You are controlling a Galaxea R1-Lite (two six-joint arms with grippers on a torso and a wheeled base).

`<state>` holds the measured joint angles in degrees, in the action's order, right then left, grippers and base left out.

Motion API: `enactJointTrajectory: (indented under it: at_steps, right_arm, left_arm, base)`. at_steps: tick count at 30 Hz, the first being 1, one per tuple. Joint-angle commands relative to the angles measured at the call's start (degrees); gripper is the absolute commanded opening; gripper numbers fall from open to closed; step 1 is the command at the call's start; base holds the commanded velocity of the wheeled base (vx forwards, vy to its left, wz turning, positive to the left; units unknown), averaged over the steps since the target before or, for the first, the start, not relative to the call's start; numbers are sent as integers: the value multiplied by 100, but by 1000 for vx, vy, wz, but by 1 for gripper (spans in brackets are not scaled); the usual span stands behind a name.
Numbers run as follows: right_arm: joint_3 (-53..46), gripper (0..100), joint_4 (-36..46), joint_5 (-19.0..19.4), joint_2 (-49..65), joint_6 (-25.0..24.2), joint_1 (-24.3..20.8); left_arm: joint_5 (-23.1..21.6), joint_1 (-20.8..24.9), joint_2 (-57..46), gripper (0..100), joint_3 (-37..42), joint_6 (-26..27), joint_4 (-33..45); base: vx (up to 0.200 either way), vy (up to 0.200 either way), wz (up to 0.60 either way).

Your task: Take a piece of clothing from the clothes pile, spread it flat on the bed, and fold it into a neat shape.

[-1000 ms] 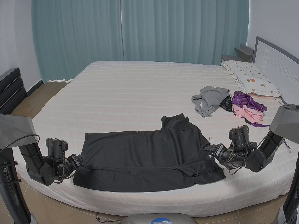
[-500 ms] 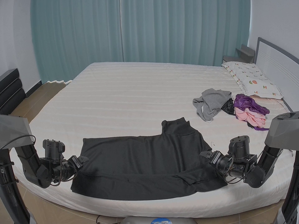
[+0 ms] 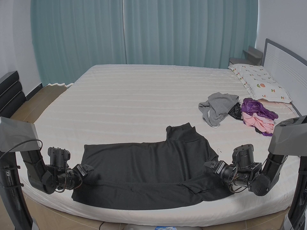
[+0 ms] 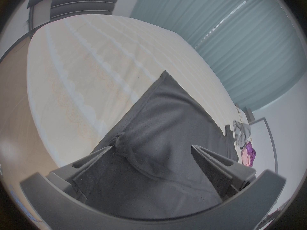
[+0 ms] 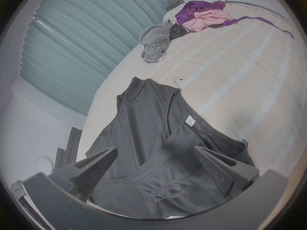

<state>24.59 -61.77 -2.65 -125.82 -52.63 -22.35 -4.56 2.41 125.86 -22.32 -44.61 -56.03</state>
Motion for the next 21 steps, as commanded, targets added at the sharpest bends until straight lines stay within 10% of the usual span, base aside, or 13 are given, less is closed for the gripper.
enactJointTrajectory:
  at_steps: [1,21]
  right_arm:
    - [-7,100,-11,-8,-74,-11,-7]
    - [-516,100,-274,1,93,-318,-15]
  left_arm:
    - [183,22,211,100,-246,-277,-5]
    - [210,-496,0,100,-369,-672,-22]
  base:
    - [0,0,0]
    - [0,0,0]
